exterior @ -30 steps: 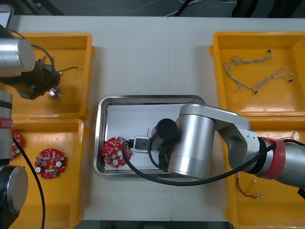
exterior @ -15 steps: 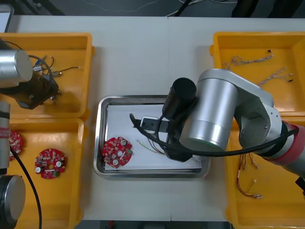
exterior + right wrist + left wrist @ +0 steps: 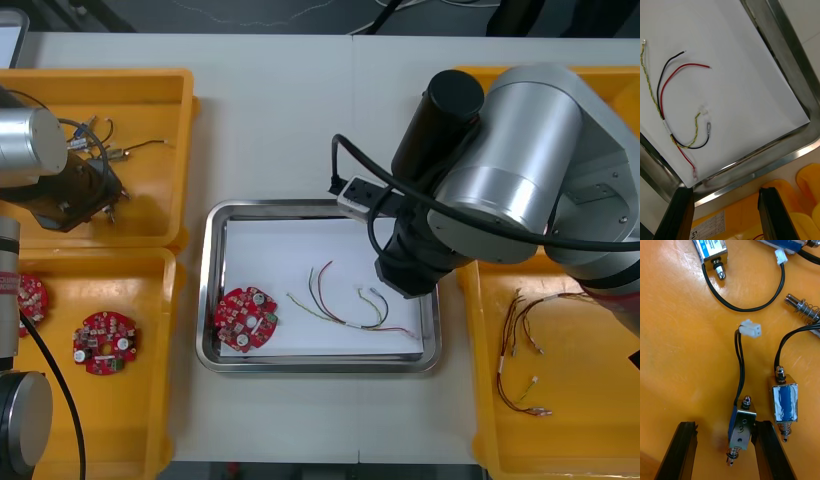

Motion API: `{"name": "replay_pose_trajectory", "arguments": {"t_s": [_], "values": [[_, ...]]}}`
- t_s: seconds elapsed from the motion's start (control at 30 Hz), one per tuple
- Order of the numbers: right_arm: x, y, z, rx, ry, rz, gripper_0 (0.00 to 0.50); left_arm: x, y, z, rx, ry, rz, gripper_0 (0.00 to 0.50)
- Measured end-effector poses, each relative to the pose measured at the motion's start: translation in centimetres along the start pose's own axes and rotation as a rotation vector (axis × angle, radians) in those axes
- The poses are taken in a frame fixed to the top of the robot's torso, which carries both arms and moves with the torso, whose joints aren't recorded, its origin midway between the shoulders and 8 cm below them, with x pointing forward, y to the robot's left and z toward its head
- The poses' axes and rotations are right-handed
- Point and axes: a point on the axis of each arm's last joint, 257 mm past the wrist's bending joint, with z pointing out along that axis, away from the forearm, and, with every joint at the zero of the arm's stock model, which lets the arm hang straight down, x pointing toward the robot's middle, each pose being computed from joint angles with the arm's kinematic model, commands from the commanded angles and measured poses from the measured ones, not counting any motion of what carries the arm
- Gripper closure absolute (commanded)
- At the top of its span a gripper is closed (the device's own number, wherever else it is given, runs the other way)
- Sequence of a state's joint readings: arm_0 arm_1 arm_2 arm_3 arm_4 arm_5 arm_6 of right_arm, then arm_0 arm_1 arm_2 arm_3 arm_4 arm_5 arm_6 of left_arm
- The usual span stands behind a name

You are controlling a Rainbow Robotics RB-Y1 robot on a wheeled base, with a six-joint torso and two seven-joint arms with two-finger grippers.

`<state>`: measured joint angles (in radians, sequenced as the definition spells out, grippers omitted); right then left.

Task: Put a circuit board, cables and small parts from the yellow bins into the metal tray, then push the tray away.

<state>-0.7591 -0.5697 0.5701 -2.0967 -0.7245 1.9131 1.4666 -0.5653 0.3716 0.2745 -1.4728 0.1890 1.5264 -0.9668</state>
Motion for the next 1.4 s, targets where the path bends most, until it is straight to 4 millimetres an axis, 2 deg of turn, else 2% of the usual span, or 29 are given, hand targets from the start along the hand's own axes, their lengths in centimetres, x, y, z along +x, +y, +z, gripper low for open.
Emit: {"name": "replay_pose_trajectory", "arguments": {"t_s": [0.6, 0.7, 0.9, 1.4], "values": [[0.2, -6.7, -4.5, -0.028, -0.101, 0.526, 0.0, 0.0, 0.1, 0.0, -0.005, -0.002, 0.002, 0.058], [0.8, -7.9, -4.6, -0.021, -0.094, 0.573, 0.0, 0.1, 0.0, 0.0, -0.007, -0.003, 0.009, 0.058], [2.2, -10.2, -4.8, 0.001, -0.077, 0.789, 0.0, 0.4, -0.3, 0.1, -0.01, -0.001, 0.025, 0.06], [6.6, -16.6, -6.0, 0.071, -0.05, 0.982, 0.0, 0.5, -0.4, 0.2, -0.01, -0.001, 0.03, 0.074]]}}
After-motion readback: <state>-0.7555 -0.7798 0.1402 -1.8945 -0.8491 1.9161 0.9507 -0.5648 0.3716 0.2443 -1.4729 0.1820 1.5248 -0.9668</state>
